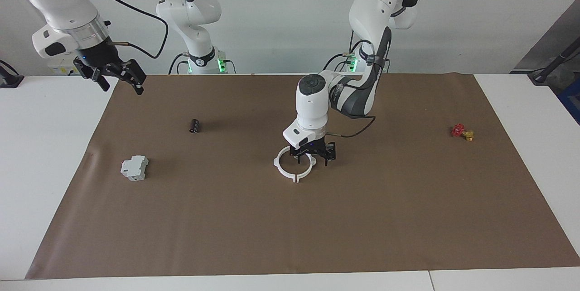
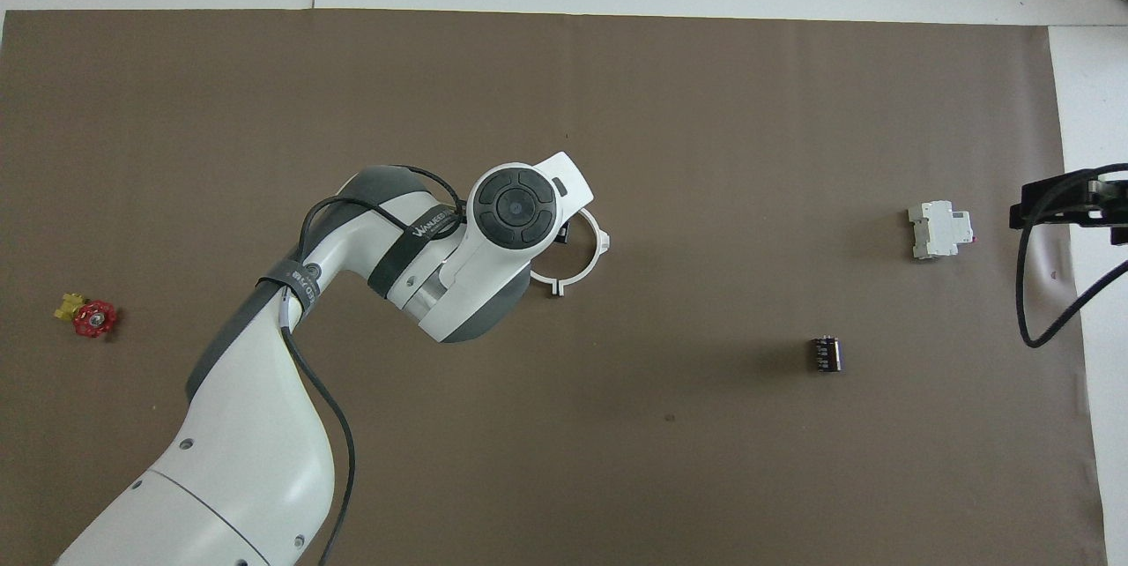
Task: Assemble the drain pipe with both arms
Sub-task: 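Press the held half against the placed half to close the ring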
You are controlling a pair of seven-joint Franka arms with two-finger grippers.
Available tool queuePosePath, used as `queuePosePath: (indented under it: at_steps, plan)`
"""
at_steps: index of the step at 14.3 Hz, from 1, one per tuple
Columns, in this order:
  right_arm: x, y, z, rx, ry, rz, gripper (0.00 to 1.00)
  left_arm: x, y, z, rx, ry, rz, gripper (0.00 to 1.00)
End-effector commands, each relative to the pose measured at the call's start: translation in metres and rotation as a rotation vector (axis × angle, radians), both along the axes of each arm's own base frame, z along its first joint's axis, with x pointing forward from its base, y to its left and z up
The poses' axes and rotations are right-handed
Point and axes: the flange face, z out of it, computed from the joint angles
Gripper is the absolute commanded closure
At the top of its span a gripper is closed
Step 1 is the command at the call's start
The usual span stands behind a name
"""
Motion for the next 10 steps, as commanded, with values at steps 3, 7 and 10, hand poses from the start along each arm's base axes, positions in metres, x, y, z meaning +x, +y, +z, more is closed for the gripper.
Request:
queuePosePath:
  at_steps: [3, 7, 10]
  plan:
    - [-0.007, 0.000, 0.000, 0.014, 0.004, 0.017, 0.00, -0.009, 0.021, 0.045, 0.080, 0.025, 0.025, 0.00]
    - [-0.007, 0.000, 0.000, 0.014, 0.004, 0.017, 0.00, -0.004, 0.052, 0.076, 0.110, 0.046, 0.048, 0.00]
    - [-0.007, 0.000, 0.000, 0.014, 0.004, 0.017, 0.00, -0.004, 0.057, 0.095, 0.091, 0.033, 0.064, 0.00]
